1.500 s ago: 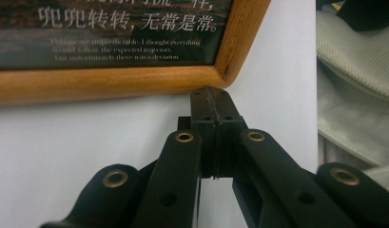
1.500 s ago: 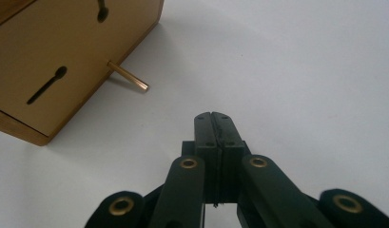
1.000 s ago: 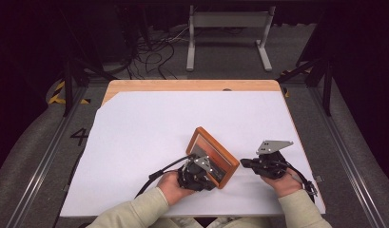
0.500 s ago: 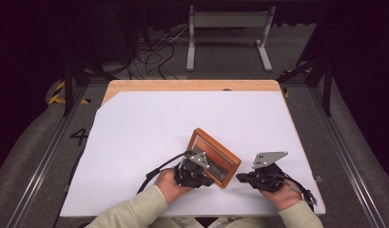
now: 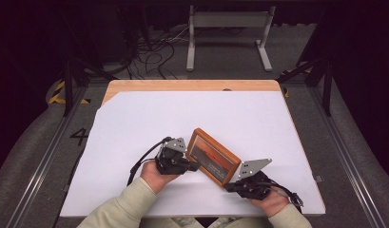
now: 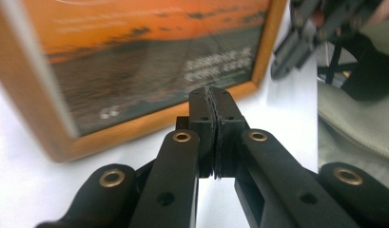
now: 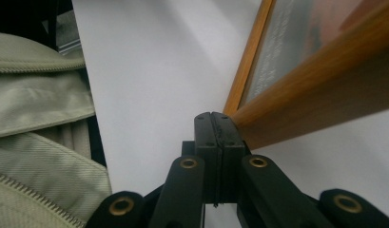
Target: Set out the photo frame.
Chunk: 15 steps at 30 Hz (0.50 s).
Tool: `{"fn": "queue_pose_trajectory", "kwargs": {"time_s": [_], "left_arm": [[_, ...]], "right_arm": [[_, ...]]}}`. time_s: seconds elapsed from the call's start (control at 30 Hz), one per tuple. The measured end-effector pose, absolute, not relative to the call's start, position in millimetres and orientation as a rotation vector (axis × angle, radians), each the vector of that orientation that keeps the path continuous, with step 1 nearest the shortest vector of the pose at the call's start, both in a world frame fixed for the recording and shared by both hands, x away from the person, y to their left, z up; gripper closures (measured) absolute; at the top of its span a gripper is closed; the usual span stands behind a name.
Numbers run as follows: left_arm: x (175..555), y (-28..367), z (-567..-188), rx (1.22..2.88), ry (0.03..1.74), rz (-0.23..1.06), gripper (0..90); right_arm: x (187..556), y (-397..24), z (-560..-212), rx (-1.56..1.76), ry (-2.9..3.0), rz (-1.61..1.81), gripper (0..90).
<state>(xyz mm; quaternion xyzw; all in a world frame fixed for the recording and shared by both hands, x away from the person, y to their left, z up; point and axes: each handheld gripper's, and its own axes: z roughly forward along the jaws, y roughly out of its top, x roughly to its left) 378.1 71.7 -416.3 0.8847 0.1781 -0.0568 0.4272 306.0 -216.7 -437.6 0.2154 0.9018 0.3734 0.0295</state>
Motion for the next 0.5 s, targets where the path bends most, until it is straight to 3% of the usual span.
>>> {"fn": "queue_pose_trajectory", "kwargs": {"time_s": [0.5], "left_arm": [[390,98,-411,2.153,0.518,-0.093,85.8]], "right_arm": [[315,-217,-448,0.657,2.722,1.084,90.0]]}}
